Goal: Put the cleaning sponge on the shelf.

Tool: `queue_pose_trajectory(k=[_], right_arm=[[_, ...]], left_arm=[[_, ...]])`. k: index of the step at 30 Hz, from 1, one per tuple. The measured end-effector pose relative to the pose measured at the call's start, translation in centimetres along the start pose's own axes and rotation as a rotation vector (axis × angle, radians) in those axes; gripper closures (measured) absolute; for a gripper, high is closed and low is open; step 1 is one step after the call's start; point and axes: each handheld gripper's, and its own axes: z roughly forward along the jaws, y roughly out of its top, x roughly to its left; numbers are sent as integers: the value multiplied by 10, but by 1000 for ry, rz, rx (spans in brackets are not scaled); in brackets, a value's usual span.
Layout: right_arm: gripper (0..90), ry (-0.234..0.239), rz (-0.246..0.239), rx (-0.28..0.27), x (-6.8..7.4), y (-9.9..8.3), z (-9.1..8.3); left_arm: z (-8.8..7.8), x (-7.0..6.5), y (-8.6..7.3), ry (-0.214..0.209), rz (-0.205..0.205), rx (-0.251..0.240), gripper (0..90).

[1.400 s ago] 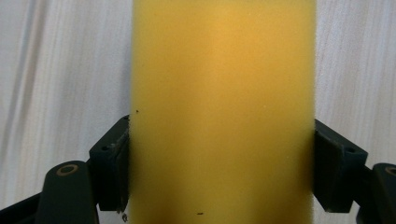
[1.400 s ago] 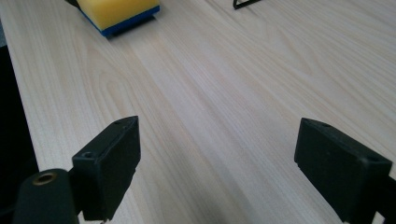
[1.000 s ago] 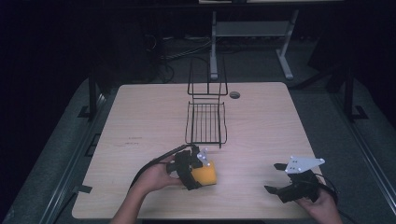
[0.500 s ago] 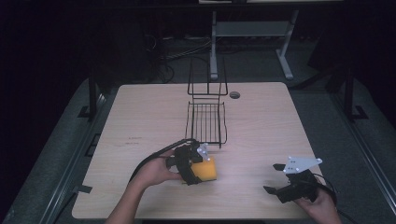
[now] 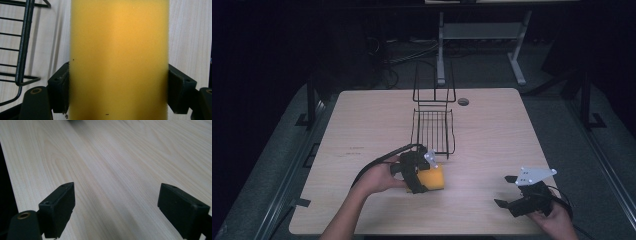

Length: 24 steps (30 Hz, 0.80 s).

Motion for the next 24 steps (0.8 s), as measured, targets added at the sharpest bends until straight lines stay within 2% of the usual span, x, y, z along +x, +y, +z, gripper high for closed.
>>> queue_pose_trajectory(k=[16, 24], right_arm=[[142, 4, 2, -3, -1, -1, -1], [141, 2, 0, -8, -1, -1, -1]], left_arm=[[-5, 20, 9, -3, -3, -24, 220], [-4, 27, 12, -3, -5, -10, 220]])
